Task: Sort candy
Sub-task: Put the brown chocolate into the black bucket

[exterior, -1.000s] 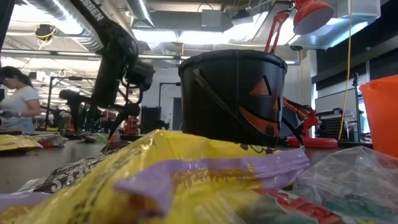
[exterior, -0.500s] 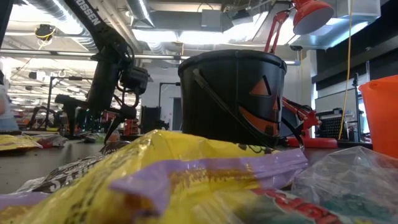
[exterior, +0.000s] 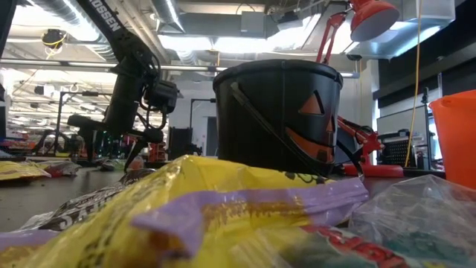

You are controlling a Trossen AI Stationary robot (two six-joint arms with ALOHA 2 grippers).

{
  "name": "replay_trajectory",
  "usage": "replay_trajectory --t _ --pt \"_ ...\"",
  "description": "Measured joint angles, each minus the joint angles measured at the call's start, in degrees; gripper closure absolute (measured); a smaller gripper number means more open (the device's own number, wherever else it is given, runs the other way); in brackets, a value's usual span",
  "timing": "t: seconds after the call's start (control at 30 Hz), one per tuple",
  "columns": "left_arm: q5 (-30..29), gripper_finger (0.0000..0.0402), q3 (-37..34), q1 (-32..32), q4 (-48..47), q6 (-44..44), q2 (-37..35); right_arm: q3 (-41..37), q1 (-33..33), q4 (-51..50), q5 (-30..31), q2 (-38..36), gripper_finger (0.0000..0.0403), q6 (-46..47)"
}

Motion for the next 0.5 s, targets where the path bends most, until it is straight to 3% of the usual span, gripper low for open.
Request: replay_trajectory --t 0.27,0.5 --pt "0.0 0.0193 0.0 -1.4 -0.4 0.0 0.0 0.0 0.0 0.0 0.0 0.0 0.0286 0.0" --pt "1.5 0.0253 0.0 -2.3 -0.9 0.1 0.0 0.0 0.0 0.0 0.0 0.0 0.0286 0.0"
